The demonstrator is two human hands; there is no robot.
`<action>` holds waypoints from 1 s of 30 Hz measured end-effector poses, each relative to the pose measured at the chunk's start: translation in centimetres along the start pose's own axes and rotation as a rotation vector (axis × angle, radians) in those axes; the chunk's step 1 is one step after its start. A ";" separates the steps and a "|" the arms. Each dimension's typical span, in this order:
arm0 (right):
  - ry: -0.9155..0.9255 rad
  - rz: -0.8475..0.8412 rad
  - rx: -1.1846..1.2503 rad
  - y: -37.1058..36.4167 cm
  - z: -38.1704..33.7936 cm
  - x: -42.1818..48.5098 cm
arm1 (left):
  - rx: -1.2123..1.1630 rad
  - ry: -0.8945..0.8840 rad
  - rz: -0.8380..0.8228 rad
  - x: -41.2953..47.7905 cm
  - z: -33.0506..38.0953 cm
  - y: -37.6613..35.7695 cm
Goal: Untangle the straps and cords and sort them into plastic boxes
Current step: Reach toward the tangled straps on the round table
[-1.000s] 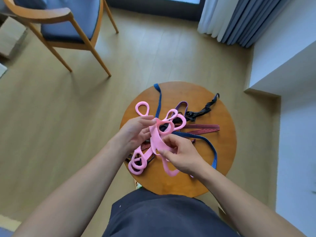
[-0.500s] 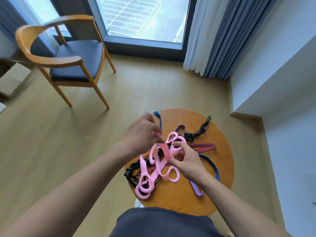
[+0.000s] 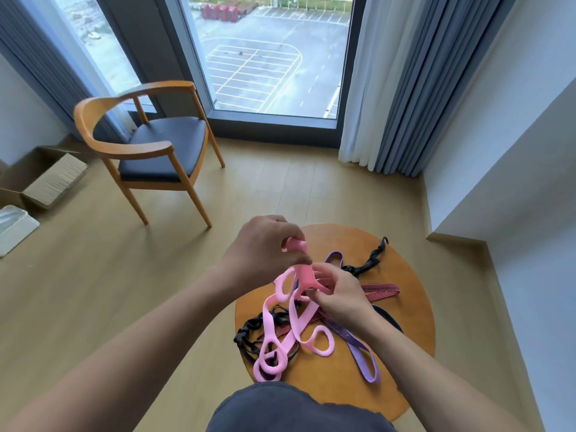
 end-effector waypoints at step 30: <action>0.085 -0.014 -0.126 -0.1 -1.4 1.3 | -0.236 0.316 0.083 0.0 -3.1 1.8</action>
Point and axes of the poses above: each hand's wrist, its own x-axis towards the middle knuckle, its own y-axis out of the back of the hand, z = x × y, the point moved 6 cm from there along x, towards the middle knuckle, and after that the axes turned 15 degrees about z, right-handed, at the moved point
